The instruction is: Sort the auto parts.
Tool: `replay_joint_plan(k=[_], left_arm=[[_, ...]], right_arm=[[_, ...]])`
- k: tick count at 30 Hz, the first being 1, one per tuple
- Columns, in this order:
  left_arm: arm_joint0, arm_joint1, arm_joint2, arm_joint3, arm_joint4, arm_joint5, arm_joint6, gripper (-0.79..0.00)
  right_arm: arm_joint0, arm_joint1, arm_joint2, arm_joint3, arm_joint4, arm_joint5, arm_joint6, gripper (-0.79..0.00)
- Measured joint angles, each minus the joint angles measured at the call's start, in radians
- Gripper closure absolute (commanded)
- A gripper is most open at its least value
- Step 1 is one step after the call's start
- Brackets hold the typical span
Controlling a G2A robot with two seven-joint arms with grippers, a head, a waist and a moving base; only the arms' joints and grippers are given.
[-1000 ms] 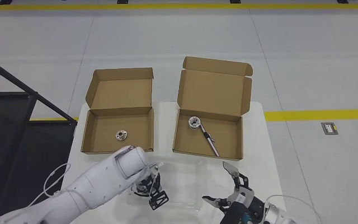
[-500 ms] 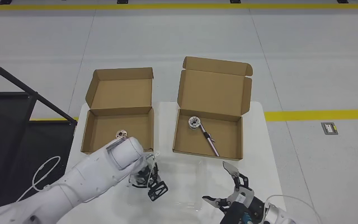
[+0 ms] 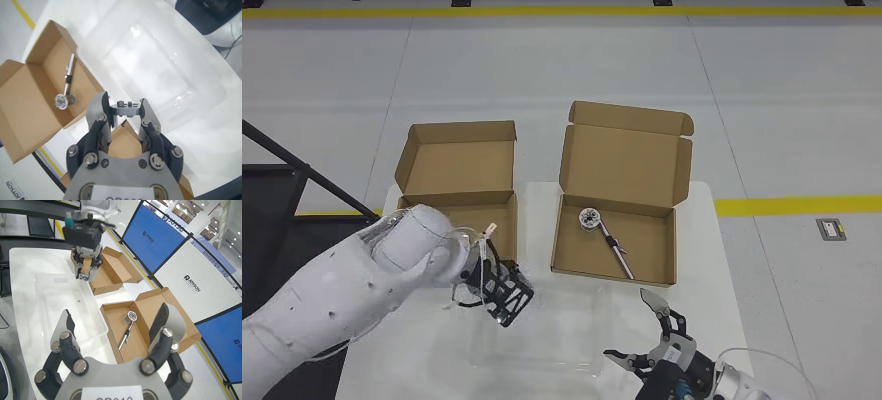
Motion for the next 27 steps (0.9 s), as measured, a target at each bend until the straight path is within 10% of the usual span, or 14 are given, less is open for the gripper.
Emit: replay_joint_plan(k=[15,27], left_arm=[[0.265,0.227,-0.331,-0.126,-0.279,0.209,-0.023,0.000],[0.359,0.231,-0.376,-0.062,-0.403,0.195,-0.439,0.000]], right_arm=[[0.000,0.000,0.000,0.000,0.000,0.000,0.000,-0.785],[0.000,0.000,0.000,0.000,0.000,0.000,0.000,-0.785]])
